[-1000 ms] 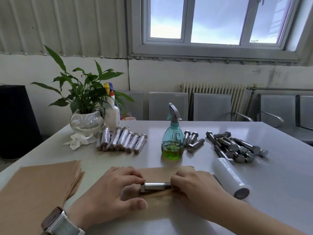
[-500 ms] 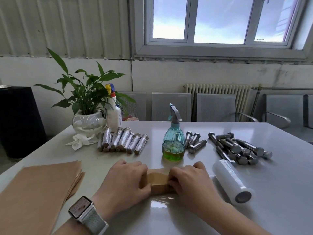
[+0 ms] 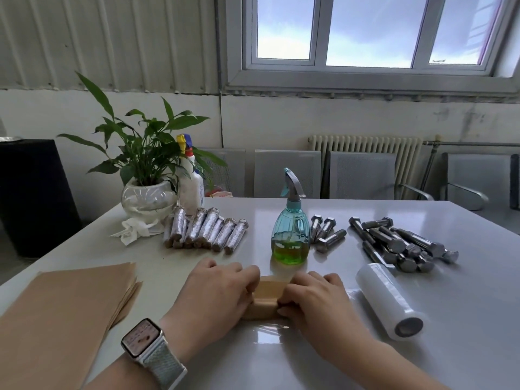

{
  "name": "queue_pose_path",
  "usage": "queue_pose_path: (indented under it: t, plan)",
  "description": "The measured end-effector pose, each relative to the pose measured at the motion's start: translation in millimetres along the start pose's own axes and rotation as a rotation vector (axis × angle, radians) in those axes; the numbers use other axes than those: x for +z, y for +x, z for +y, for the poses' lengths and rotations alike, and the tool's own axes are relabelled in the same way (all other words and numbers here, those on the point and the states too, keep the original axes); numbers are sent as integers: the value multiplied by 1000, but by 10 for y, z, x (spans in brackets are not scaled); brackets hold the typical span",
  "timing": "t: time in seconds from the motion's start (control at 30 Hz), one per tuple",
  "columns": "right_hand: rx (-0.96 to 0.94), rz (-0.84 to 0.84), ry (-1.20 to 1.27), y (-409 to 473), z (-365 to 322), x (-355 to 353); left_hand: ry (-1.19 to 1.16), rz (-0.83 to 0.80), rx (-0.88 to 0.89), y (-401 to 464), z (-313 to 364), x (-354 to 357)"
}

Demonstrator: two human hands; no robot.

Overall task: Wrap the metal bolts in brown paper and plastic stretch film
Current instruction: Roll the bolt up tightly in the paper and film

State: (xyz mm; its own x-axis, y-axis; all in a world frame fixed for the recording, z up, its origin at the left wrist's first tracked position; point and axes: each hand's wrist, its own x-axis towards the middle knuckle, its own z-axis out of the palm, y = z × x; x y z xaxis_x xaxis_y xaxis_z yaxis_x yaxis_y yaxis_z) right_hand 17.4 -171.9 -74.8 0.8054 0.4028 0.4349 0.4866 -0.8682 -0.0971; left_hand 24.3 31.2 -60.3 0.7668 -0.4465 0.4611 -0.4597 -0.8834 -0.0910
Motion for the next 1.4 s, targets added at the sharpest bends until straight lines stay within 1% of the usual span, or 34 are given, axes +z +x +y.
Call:
queue_pose_path:
  t: [0.07,0.23,0.3,0.43,0.6,0.73,0.83,0.93,1.03,1.13,1.23,1.27,1.3,1.37,1.4]
  plan:
    - [4,-48,67,25,27,31,-17,-11,27,-26,-27,-9]
    - [4,-39,135,44,48,67,5,109,197,-68,-28,23]
    - [4,-38,147,54,47,66,8,112,231,-82,-39,51]
    - [21,-66,163,65,39,44,-57,59,163,-105,-51,61]
    - [43,-91,183,101,15,-15,-192,-40,18,-78,-52,48]
    - [72,-243,216,182,39,-70,-265,-45,-31,-86,-79,124]
    - [38,-390,222,289,90,-115,-253,-24,-46,-91,-71,162]
    - [-20,-570,166,435,119,-152,-253,-10,-72,-104,-65,185]
    - [-18,-734,107,579,102,-192,-267,-13,-80,-113,-59,180]
    - [-28,-871,39,682,74,-213,-304,-18,-80,-105,-59,167]
    - [-15,-986,6,784,46,-277,-354,-59,-89,-92,-82,156]
    - [-3,-979,33,831,45,-300,-371,-70,-92,-87,-95,158]
    - [20,-924,86,881,47,-309,-386,-77,-97,-82,-107,161]
    - [71,-730,173,964,52,-283,-409,-82,-106,-74,-124,167]
    - [61,-651,133,991,55,-241,-416,-85,-107,-70,-129,169]
